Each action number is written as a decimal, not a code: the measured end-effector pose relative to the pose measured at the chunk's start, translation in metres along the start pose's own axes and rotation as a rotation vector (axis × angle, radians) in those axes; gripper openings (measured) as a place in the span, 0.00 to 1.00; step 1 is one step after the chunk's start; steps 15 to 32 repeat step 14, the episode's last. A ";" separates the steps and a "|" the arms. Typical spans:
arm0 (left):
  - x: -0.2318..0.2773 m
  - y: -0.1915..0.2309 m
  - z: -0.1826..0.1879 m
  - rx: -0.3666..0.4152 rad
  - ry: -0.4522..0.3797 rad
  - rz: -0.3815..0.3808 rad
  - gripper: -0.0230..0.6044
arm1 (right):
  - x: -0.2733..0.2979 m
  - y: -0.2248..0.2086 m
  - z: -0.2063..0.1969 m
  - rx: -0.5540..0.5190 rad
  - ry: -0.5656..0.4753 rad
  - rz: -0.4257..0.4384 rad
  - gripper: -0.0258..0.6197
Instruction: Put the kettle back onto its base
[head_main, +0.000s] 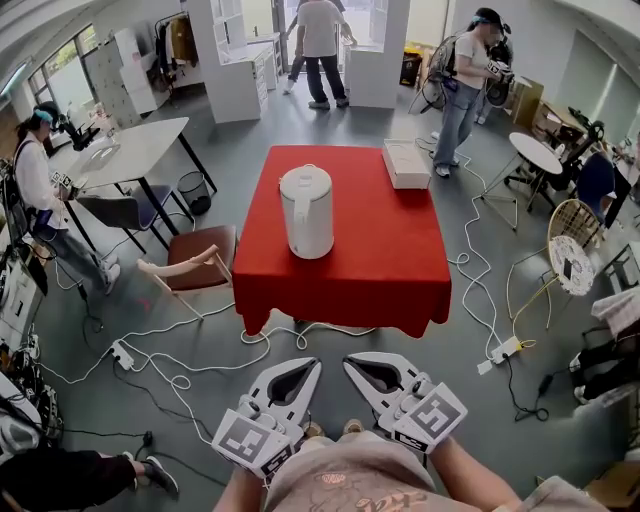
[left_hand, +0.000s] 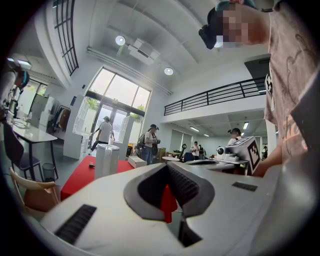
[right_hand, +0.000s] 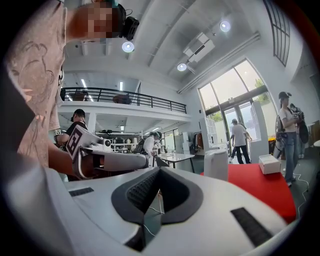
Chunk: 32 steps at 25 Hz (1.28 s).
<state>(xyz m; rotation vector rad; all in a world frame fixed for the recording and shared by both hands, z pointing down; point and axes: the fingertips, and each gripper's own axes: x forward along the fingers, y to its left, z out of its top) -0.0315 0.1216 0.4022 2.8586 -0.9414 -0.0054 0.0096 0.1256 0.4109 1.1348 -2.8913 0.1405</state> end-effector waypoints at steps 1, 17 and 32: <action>0.000 0.000 0.000 0.001 0.001 0.000 0.03 | 0.000 0.000 0.000 0.002 0.001 0.002 0.04; 0.007 -0.001 -0.003 0.019 0.030 0.000 0.03 | -0.001 -0.008 0.000 -0.003 0.001 0.029 0.04; 0.007 -0.001 -0.003 0.019 0.030 0.000 0.03 | -0.001 -0.008 0.000 -0.003 0.001 0.029 0.04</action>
